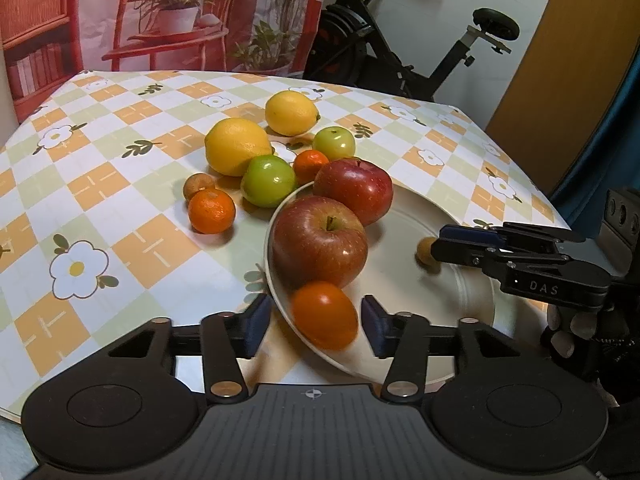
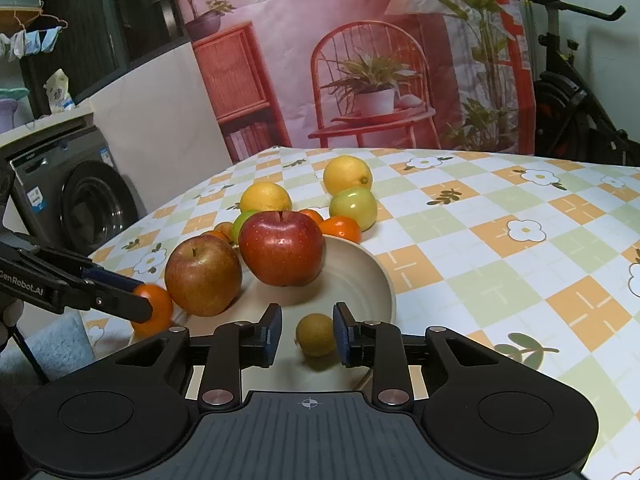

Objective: Organize fruits

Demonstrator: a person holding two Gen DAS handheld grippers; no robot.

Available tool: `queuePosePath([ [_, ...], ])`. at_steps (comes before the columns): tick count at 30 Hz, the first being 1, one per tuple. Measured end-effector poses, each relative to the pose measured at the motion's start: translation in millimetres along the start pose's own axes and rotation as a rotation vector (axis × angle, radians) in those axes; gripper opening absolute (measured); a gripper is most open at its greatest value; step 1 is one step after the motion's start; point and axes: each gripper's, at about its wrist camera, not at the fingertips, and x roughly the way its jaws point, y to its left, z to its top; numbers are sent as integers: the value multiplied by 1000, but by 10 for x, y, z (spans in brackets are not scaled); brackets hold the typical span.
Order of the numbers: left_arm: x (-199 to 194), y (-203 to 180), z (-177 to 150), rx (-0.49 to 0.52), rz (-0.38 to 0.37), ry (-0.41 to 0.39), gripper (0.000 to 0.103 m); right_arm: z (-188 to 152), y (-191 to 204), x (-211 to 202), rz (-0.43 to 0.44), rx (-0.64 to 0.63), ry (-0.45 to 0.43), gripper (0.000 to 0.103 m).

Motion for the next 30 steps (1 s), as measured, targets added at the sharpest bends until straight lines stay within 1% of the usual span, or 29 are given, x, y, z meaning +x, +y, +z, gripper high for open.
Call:
queuePosePath([
  [7,-34,23,7,-7,4,-14,54,-3,-3,-6,-5,1,-6,31],
  [12,-70,42,15,-14,13,-32,54,9,-27,-24,-10,2,-13,31],
  [18,-140,117,55,-44,31,-67,54,33,-60,-53,-21,10,-24,31],
  [30,-238,327,212,-100,96,-140,54,93,-139,-43,-39,28,-41,32],
])
